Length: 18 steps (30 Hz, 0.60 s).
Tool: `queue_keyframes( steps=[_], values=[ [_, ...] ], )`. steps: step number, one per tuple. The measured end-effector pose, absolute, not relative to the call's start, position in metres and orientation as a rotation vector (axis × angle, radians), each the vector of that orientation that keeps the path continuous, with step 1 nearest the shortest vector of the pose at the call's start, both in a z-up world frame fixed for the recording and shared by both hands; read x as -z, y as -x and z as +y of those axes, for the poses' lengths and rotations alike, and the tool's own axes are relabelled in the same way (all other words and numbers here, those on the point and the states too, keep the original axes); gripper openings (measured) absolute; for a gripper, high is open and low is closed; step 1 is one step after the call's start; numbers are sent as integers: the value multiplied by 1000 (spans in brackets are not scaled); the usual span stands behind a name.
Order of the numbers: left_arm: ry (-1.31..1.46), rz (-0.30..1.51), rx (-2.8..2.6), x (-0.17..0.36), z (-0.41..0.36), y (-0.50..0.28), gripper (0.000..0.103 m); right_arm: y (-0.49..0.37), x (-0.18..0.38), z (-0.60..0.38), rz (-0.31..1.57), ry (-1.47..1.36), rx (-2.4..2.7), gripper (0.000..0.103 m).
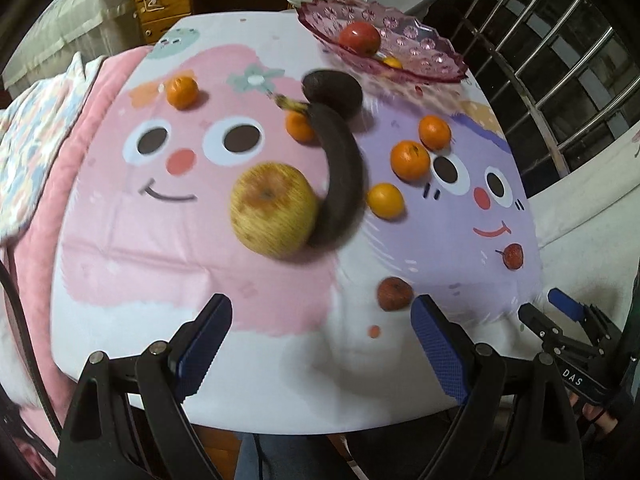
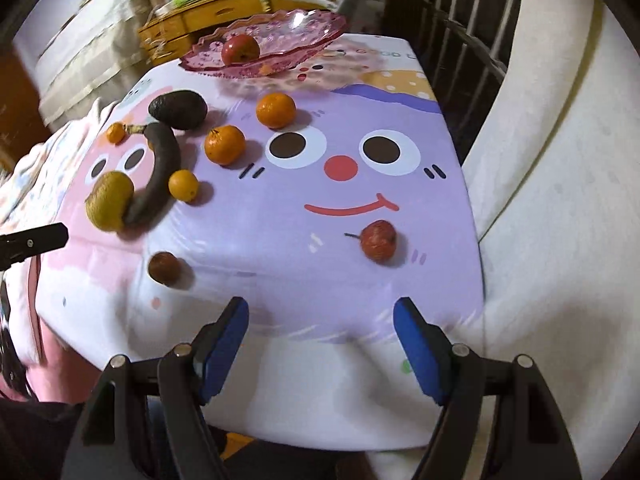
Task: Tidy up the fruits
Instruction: 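Withdraw both grippers from the bowl back over the table, then grasp the small brown fruit with the left gripper while the right grasps the red fruit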
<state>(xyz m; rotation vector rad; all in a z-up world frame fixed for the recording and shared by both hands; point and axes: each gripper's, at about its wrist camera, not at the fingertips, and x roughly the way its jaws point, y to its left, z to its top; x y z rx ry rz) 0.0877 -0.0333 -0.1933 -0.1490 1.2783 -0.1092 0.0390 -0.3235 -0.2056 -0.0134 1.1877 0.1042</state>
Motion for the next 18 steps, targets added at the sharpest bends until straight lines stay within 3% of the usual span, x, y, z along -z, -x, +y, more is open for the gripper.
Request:
queue_keyframes(
  steps=[4,8,16,18],
  values=[
    [169,1286,85,204,-57,-84,90,-44,213,-341,1195,33,-161,74],
    [180,1282,71,212,-73,-85,89,-52,221,-354,1204,45,-210,66],
    [166,1332,16,236,-97,-101,74,-71,236,-363,1230,67,-293,56],
    [167,1350,6,241,-99,-104,63,-76,239,-364,1235,74,-317,52]
  ],
)
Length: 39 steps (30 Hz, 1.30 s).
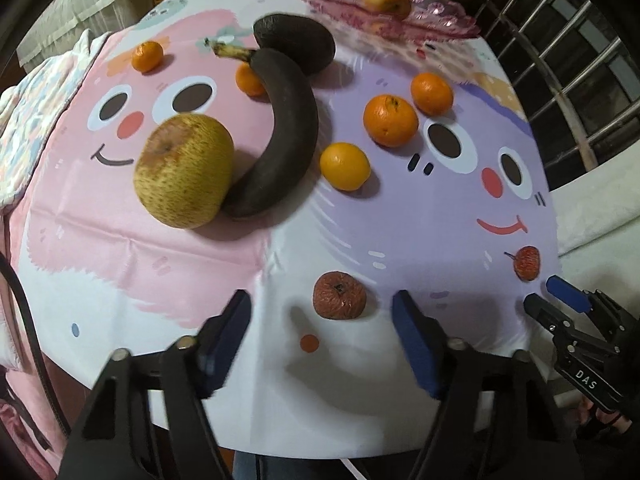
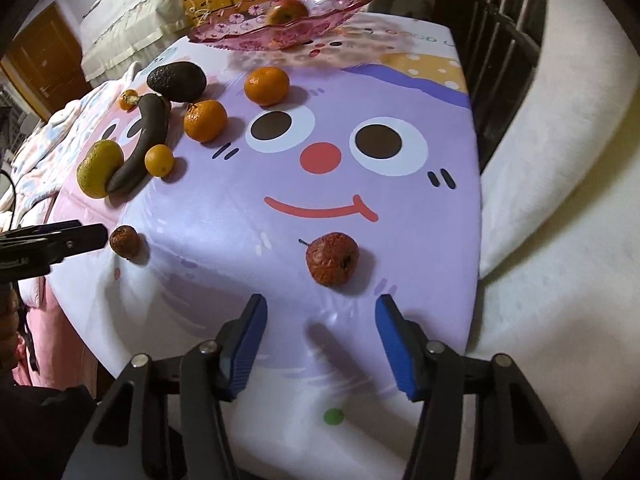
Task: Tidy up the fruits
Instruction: 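Grasp the small brown fruit with the left gripper while the right grasps the red fruit, then carry both small fruits to the pink bowl and release them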
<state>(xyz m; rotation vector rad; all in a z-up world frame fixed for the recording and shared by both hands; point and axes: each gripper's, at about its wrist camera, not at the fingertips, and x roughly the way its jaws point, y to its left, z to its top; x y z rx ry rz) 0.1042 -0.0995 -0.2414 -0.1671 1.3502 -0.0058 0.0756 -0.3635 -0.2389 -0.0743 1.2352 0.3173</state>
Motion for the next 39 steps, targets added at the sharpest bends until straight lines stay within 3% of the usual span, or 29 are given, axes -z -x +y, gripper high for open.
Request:
queue_keyframes(
  steps=[9,14,27,39],
  values=[
    [186,1389,-12,258,-107,-114,47,-91,249,-365,1238,96,-359,40],
    [192,1405,-10,264,-111,-118,31,-97,254,-364,1242,106,-379,35],
    [164,1400,-15,259,-115,-122,29,-105,256,-364,1250,96,-402,30],
    [111,1292,45,194,-108,-156,29,-120,238,-367,1238,-6,-335,29]
  ],
)
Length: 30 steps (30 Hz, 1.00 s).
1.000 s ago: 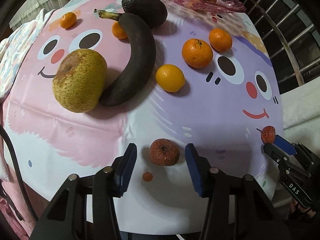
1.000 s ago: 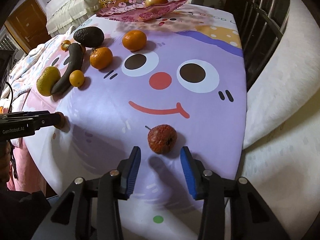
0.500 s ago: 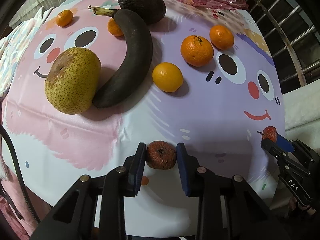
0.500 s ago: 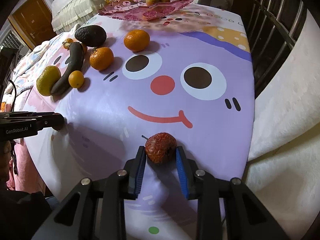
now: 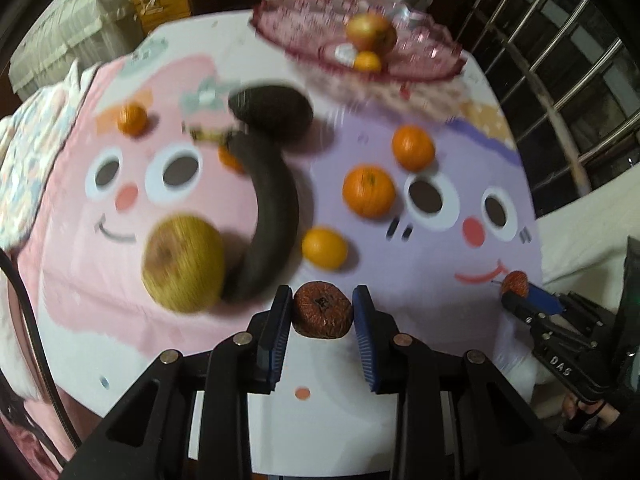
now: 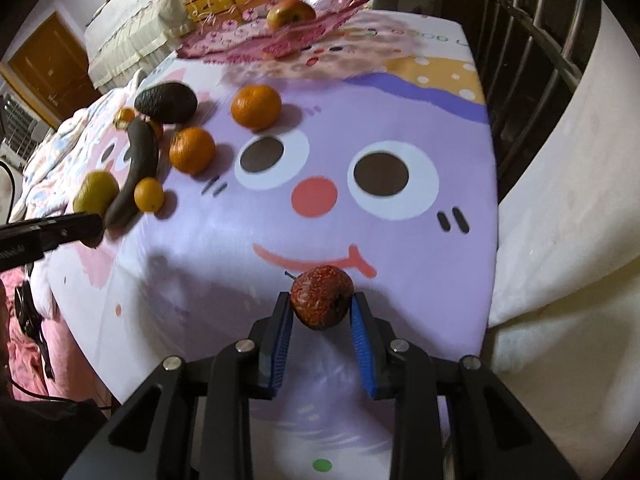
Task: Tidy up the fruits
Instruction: 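Carry both small fruits to the pink bowl and release them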
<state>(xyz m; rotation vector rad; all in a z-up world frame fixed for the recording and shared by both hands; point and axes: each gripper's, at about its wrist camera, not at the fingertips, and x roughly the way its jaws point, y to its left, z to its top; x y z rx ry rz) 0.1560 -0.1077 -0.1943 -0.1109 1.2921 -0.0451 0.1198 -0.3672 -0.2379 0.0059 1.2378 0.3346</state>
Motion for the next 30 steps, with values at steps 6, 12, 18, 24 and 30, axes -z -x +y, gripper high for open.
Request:
queue_keyframes(
  steps=[6,12,18,24,30],
  values=[
    [80,1216,92,156,-96,-187,29,-135,216,-361,1187,-36,-292,29],
    [33,1166,162,126,-83,-217,29,-156,186,-350,1108,-57,-219,29],
    [-23,1132,232,104,-65,-248,29,-181,160,-332,1038,-56,-160,29],
    [-54,1111,281,96,-50,-281,29,-206,145,-311,988,-44,-124,29],
    [-62,1105,323,104,-43,-318,29,-234,143,-289,972,-41,-127,30]
  ],
)
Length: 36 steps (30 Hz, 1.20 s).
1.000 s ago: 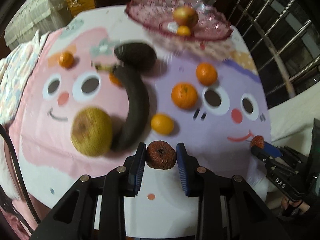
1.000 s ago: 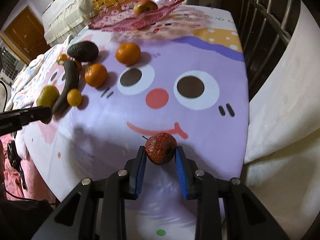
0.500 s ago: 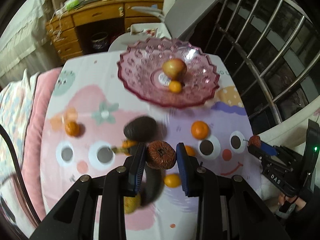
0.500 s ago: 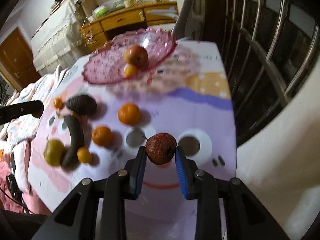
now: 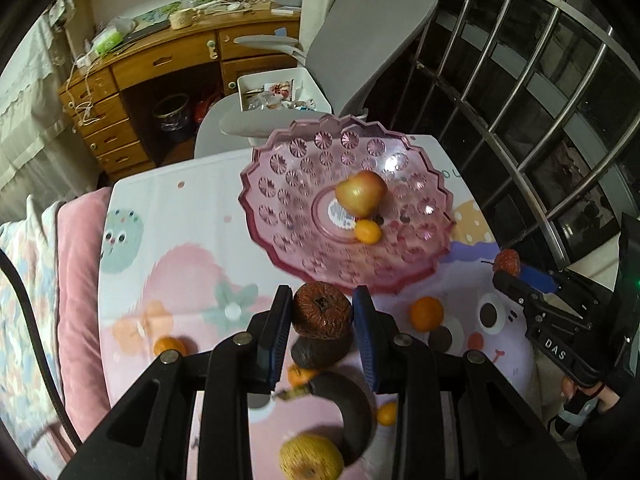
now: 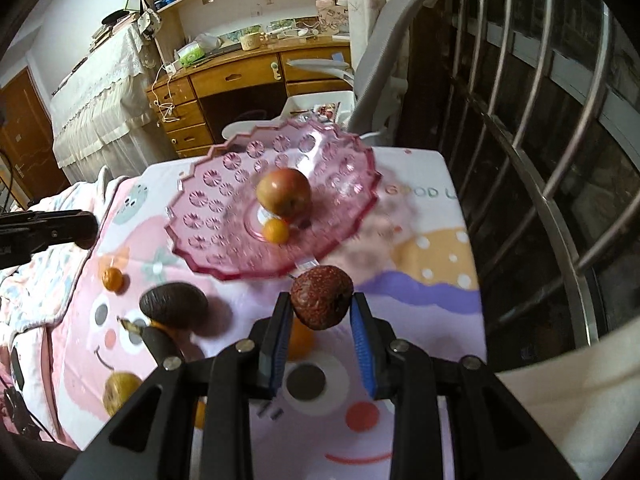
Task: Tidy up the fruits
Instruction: 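Carry both small fruits to the pink bowl and release them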
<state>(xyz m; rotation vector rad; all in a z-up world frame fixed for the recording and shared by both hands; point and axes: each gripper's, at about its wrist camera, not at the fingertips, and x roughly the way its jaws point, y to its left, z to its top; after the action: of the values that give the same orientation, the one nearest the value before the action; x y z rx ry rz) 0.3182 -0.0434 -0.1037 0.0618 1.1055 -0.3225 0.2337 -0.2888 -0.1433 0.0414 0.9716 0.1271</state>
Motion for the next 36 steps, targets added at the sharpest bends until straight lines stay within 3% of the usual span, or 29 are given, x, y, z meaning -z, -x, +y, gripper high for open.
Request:
queue_keyframes(
  steps=[22,24,25,29,36],
  values=[
    [0,1162,415,161,-63,-374,30,-289,175,-256,1023,-85,-174,30],
    [10,1156,421,159,-63,-373,46,-293,176,-257,1031,-94,-172,30],
    [10,1150,418,158,-63,-372,49,-294,176,-257,1034,-97,-169,32],
    [4,1145,417,152,-63,-368,53,-293,173,-260,1025,-106,-170,39],
    [4,1130,376,136,-54,-353,61,-279,160,-261,1012,-112,-182,40]
  ],
)
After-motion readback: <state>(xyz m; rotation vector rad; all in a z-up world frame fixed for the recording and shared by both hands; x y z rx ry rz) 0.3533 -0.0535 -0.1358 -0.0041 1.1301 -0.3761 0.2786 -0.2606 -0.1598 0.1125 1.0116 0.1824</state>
